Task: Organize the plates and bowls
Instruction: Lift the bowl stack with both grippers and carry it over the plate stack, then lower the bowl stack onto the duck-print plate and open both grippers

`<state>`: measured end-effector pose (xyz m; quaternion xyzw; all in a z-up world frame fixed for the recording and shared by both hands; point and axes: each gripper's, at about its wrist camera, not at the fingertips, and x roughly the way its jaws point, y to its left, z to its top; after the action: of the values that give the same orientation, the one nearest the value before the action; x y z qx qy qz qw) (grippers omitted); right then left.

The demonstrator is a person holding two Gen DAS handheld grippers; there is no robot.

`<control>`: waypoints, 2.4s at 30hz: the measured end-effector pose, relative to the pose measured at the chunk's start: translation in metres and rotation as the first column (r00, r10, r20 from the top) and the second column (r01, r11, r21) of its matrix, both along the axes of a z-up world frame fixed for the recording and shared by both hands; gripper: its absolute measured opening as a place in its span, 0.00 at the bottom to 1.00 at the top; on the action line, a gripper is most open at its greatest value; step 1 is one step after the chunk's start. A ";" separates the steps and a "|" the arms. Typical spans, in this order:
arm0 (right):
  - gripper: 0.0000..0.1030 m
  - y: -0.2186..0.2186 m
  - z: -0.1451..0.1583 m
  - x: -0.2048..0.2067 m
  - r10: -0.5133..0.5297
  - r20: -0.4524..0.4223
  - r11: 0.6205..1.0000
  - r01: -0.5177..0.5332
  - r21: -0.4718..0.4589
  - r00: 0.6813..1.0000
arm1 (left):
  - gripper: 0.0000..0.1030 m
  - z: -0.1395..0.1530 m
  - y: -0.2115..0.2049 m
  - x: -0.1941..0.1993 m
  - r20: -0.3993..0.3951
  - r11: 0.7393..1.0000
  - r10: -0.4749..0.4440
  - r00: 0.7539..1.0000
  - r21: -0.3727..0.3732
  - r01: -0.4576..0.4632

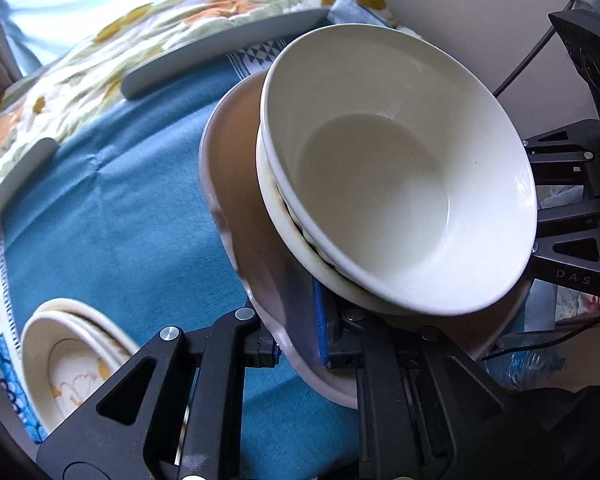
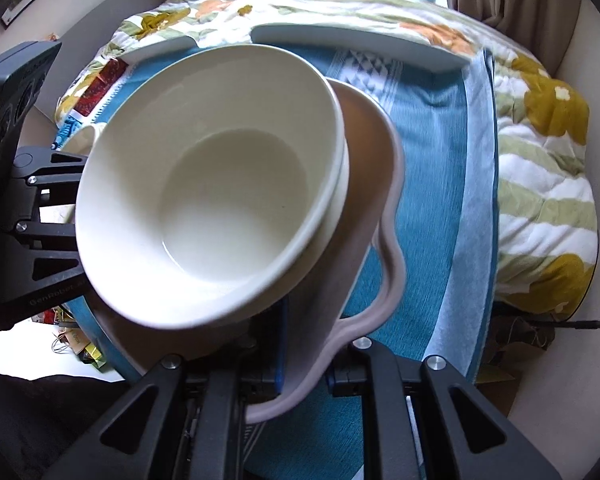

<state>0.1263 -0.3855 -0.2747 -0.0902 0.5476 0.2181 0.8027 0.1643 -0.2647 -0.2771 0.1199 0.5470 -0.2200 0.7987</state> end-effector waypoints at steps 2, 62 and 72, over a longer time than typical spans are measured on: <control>0.13 0.006 0.013 -0.002 0.014 0.010 1.000 -0.014 0.000 1.000 | 0.11 0.015 0.009 -0.003 0.004 1.000 0.024 1.000 -0.006 -0.024; 0.13 0.251 -0.008 -0.047 -0.056 -0.019 0.998 0.056 0.004 0.998 | 0.14 0.001 0.272 -0.067 -0.037 0.988 0.149 0.988 0.053 -0.147; 0.13 0.242 0.011 -0.054 -0.116 -0.005 0.993 0.116 0.032 0.993 | 0.18 0.025 0.272 -0.080 0.005 0.987 0.131 0.991 0.092 -0.131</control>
<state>0.0723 -0.1435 -0.2641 -0.0449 0.5496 0.1800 0.8146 0.0845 0.0074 -0.2518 0.1205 0.5638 -0.1417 0.8047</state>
